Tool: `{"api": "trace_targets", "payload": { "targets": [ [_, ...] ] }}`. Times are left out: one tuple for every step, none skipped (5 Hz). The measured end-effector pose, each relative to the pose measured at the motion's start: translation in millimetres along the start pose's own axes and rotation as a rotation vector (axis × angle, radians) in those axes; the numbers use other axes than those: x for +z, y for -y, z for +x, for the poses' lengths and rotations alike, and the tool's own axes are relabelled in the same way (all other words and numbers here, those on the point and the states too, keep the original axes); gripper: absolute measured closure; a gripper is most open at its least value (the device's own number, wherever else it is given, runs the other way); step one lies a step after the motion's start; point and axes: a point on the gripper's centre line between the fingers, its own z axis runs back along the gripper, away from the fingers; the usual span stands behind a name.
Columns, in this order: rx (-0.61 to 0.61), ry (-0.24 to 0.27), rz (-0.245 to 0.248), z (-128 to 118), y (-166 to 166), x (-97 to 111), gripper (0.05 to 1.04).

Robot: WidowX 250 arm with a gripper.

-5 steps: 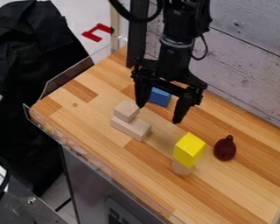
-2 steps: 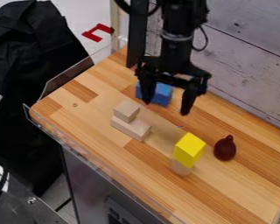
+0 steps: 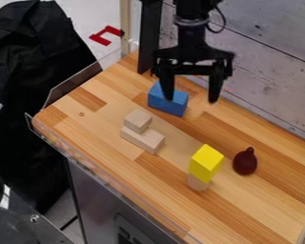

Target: Put the blue block on top of the cube

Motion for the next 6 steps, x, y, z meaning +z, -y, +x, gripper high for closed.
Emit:
{"api": "trace_targets", "payload": {
  "targets": [
    [0.237, 0.034, 0.075, 12, -4, 1, 0.083],
    [0.489, 0.014, 0.134, 13, -10, -8, 0.083],
    [0.715, 0.017, 0.102, 15, -9, -10, 0.083],
    [0.854, -0.001, 0.104, 14, -9, -19, 0.083],
    [0.948, -0.032, 0.134, 18, -11, -27, 0.083],
    [1.002, -0.05, 0.113, 23, -13, -29, 0.083]
  ]
}}
